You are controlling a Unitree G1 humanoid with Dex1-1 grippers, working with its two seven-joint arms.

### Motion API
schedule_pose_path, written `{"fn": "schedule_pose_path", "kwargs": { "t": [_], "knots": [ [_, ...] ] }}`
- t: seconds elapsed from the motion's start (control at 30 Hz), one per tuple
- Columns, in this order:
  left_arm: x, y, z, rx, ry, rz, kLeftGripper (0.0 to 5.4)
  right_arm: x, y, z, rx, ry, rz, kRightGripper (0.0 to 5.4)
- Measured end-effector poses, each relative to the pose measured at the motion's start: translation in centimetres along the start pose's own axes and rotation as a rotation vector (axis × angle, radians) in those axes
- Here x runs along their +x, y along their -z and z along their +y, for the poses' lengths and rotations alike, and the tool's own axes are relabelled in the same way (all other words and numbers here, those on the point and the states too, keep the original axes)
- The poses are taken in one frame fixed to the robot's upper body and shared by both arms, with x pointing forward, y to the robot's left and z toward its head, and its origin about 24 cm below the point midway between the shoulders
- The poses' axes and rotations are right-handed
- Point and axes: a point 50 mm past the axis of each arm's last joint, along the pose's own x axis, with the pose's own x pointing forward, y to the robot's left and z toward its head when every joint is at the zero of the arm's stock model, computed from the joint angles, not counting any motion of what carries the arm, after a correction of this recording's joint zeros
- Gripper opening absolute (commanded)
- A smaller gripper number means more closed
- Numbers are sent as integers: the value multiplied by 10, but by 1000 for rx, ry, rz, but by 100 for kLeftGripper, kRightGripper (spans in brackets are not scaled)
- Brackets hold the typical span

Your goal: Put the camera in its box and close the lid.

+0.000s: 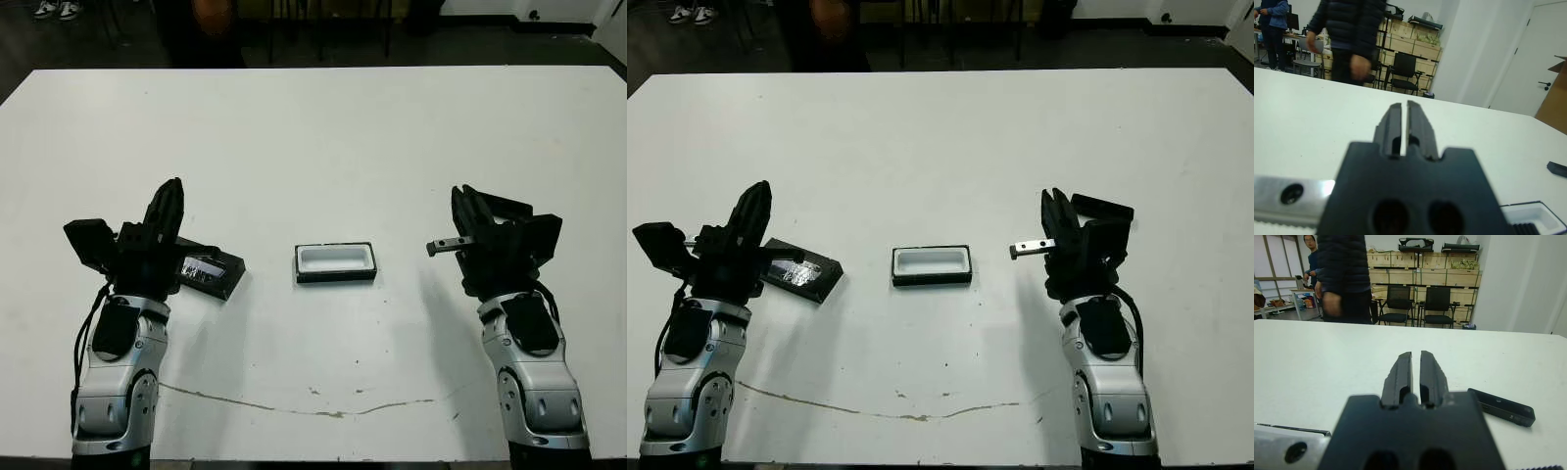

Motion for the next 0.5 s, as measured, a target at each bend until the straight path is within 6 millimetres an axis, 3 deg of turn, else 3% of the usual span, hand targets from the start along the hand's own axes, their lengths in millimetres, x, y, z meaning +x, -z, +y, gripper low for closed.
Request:
{"fn": "schedule_pose_path", "kwargs": {
  "t": [0.33,0.5],
  "knots": [
    [0,1,0,-1,-7,7,2,0,0,-1,-13,-24,-9,0],
    [0,0,1,2,-7,5,2,1,-5,-18,-66,-39,3,0]
  ]
}}
